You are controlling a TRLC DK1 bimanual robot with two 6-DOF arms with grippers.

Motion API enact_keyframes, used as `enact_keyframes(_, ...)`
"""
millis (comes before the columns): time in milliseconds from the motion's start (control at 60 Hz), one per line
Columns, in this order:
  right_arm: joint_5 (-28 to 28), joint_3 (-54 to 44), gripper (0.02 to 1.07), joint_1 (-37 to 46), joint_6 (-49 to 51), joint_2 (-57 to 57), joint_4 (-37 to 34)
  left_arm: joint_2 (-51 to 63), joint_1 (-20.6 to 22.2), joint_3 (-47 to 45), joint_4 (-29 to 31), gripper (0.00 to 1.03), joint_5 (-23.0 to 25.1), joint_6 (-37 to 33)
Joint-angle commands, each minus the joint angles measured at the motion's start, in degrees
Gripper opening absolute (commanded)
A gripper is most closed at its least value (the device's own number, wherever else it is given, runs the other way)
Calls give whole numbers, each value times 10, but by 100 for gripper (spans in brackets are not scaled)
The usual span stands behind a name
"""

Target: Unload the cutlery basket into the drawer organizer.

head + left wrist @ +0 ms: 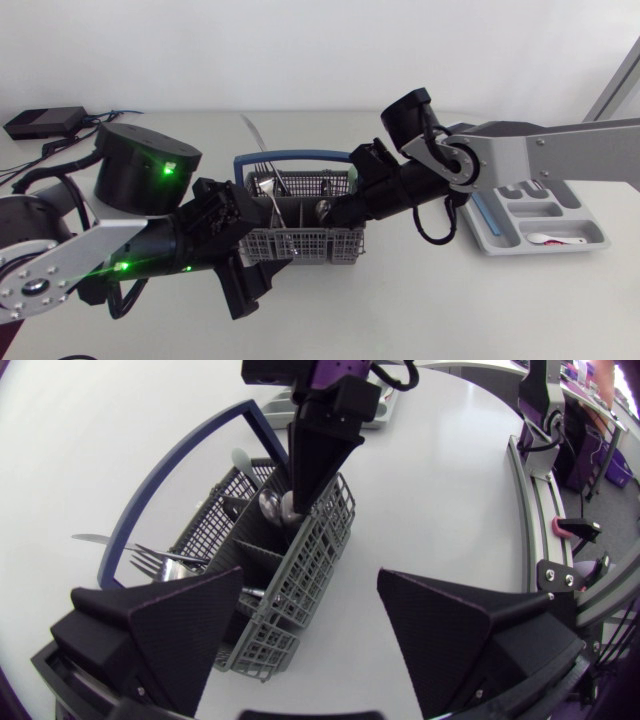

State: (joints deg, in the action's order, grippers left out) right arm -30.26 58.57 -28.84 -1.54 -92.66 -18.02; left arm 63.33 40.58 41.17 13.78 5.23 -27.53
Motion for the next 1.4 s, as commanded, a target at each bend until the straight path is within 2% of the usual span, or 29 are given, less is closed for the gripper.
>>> enact_keyframes(0,-6,12,22,-7,-16,-13,4,10,0,-16,-6,93,-4,-14)
enact_keyframes(200,-10,16,13,-17,-17,-16,5,11,1,-19,-8,93,-4,-14)
enact_keyframes(367,-10,19,9,-26,-16,-9,5,10,1,-24,-9,93,-4,-14)
enact_keyframes(933,-12,103,9,-39,-16,36,-78,10,-1,-32,-16,93,-5,-14)
enact_keyframes(1100,-54,122,9,-32,-16,62,-119,10,-1,-33,-17,93,-6,-14)
enact_keyframes(1383,-142,112,9,42,-8,158,-182,11,1,-33,-18,93,-12,-14)
